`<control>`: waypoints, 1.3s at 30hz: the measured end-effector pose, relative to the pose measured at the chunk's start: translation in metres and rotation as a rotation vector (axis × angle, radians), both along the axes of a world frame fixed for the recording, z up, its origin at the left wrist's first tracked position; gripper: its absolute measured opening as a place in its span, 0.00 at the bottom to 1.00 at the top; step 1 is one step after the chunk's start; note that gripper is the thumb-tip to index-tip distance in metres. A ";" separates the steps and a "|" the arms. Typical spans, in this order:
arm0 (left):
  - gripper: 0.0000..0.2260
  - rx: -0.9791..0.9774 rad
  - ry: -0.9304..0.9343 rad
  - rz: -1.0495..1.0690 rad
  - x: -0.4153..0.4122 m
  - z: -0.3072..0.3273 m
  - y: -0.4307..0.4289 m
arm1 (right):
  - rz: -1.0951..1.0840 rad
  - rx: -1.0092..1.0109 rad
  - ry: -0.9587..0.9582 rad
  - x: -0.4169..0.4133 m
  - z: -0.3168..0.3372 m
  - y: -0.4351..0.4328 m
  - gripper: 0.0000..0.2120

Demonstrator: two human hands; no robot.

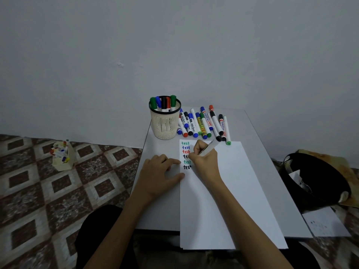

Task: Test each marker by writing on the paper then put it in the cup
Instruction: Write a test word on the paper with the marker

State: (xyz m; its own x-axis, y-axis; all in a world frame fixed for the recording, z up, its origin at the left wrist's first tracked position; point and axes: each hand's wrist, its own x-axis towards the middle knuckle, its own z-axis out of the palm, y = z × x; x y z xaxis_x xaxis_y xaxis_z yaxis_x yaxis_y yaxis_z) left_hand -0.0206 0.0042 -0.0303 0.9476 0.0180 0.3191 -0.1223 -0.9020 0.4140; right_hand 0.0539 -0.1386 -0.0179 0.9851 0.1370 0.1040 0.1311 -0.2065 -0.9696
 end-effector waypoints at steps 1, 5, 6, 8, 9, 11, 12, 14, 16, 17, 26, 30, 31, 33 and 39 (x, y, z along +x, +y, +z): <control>0.29 -0.002 0.002 -0.002 0.000 0.000 0.000 | 0.017 0.009 0.004 0.000 0.001 -0.001 0.15; 0.26 -0.045 -0.030 -0.030 0.000 -0.001 0.000 | 0.039 0.083 0.053 0.001 0.003 -0.004 0.15; 0.25 -0.094 -0.049 -0.047 0.000 -0.001 0.001 | 0.034 0.162 0.070 0.001 0.003 -0.006 0.15; 0.23 -0.227 -0.098 -0.080 -0.001 -0.004 0.001 | 0.045 0.390 0.106 0.002 0.004 -0.011 0.15; 0.21 -0.290 -0.112 -0.092 -0.002 -0.004 0.001 | 0.062 0.498 0.121 0.003 0.005 -0.014 0.15; 0.18 -0.372 -0.107 -0.104 -0.003 -0.002 0.001 | 0.113 0.640 0.139 0.004 0.007 -0.017 0.13; 0.19 -0.394 -0.112 -0.103 -0.003 -0.001 0.002 | 0.148 0.690 0.152 0.004 0.008 -0.018 0.11; 0.24 -0.476 -0.127 -0.074 -0.003 0.001 0.004 | 0.224 0.786 0.215 0.004 0.008 -0.019 0.06; 0.25 -0.602 -0.118 -0.015 -0.003 0.003 0.006 | 0.293 0.835 0.270 0.003 0.008 -0.018 0.05; 0.23 -0.650 -0.118 0.007 -0.003 0.004 0.007 | 0.313 0.830 0.284 0.003 0.008 -0.018 0.07; 0.12 -0.751 -0.177 0.011 -0.007 0.007 0.009 | 0.337 0.695 0.240 0.003 0.006 -0.016 0.04; 0.11 -0.722 -0.166 -0.032 -0.006 0.006 0.010 | 0.380 0.645 0.229 0.001 0.006 -0.016 0.04; 0.10 -0.710 -0.158 -0.041 -0.006 0.005 0.010 | 0.393 0.617 0.220 0.000 0.006 -0.015 0.04; 0.09 -0.695 -0.156 -0.052 -0.005 0.004 0.011 | 0.420 0.551 0.194 -0.001 0.006 -0.015 0.03; 0.12 -0.763 -0.177 -0.076 -0.008 0.007 0.011 | 0.494 0.484 0.209 -0.005 0.010 -0.016 0.05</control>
State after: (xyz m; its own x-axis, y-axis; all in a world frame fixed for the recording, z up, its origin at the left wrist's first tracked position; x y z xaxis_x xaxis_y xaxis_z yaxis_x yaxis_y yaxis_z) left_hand -0.0287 0.0155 -0.0229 0.8911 0.2301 0.3911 -0.2944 -0.3625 0.8842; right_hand 0.0485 -0.1548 -0.0078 0.8259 0.5578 0.0823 -0.0999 0.2884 -0.9523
